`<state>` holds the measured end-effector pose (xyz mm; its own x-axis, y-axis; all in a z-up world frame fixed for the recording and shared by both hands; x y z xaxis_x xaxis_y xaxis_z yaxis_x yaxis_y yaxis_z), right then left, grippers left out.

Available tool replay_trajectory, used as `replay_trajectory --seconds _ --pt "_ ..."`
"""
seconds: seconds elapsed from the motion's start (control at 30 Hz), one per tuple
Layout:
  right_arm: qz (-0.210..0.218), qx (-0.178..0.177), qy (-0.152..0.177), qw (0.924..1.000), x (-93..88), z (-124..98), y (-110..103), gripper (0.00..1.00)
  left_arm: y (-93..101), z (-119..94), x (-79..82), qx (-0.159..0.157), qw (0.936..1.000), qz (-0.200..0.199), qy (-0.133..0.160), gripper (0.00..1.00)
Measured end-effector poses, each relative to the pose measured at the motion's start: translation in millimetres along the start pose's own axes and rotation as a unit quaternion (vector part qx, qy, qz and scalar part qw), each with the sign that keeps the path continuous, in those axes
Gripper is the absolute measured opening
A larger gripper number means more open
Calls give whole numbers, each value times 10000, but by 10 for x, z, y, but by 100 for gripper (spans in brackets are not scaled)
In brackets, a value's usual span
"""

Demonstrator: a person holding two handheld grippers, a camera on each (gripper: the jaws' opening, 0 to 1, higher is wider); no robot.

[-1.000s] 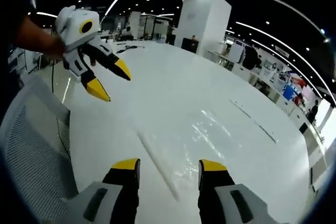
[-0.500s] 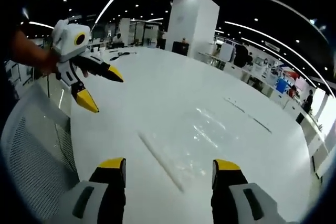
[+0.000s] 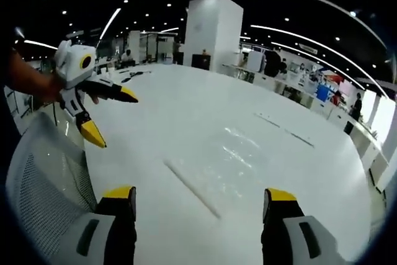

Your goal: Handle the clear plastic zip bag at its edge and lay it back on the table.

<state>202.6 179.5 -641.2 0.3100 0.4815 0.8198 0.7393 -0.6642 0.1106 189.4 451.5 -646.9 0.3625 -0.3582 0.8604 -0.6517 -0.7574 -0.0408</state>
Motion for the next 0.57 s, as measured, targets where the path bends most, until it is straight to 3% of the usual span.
replay_trajectory --seconds 0.27,0.57 --pt "183 -139 188 9996 -23 -110 -43 92 137 -55 -4 -114 9998 -107 116 97" --pt "332 -262 277 9987 -80 -279 -77 100 207 -113 -26 -55 9998 -91 163 98"
Point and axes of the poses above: the point that each gripper's makers call its tool centre point, and the gripper's own axes: z roughly forward along the fingers, y roughly to its right, x roughly out of its top, the point moved 8 cm from there along -z, roughly backward along the fingers, and after that the axes turned 2 degrees about -z, right-handed, at the moved point
